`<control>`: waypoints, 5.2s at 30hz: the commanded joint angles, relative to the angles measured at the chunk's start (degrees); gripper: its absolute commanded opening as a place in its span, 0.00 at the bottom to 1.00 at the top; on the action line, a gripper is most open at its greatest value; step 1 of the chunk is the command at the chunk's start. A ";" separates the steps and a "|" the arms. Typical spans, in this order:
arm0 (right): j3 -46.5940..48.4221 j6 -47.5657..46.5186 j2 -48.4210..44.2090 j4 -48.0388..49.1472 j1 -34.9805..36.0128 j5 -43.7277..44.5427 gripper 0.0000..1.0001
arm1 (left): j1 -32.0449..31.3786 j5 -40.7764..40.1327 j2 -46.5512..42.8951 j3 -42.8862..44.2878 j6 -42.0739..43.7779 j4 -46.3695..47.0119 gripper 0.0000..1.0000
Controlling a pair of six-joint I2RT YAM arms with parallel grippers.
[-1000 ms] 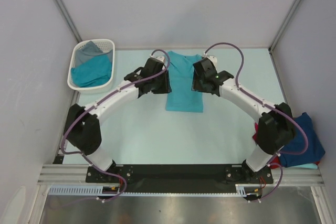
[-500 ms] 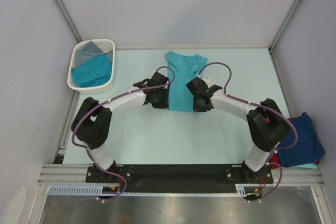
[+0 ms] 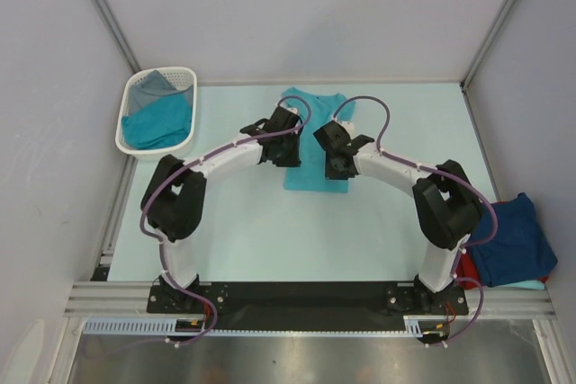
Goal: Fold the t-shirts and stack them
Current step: Grab one side of the 2/3 rectangular tshirt with both arms, then fold the long partially folded tshirt into a neat square
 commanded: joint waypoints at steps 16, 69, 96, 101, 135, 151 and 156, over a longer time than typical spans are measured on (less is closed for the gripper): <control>-2.41 1.54 5.80 -1.37 -1.77 -3.86 0.00 | -0.31 8.40 7.52 -5.24 -2.91 2.33 0.16; -4.88 1.81 -0.61 -0.31 -0.19 4.04 0.44 | 2.50 -0.39 -3.65 -11.05 0.34 2.85 0.31; -6.72 0.14 2.64 0.74 -3.53 -0.44 0.31 | 2.76 4.71 3.57 -7.62 -0.89 3.29 0.24; -7.24 0.05 2.38 0.57 -3.53 -1.32 0.25 | 2.76 4.71 3.48 -8.15 -0.89 3.12 0.15; -21.57 11.30 -11.59 -10.86 8.15 -7.39 0.00 | -7.43 5.67 -15.85 -23.17 -0.90 -6.45 0.00; -17.89 12.71 -16.25 -14.81 9.13 -3.00 0.00 | -8.22 4.80 -19.64 -25.39 -0.81 -9.09 0.00; -9.02 10.16 -15.02 -17.63 7.28 -0.36 0.00 | -8.22 3.39 -17.88 -16.42 0.16 -11.91 0.00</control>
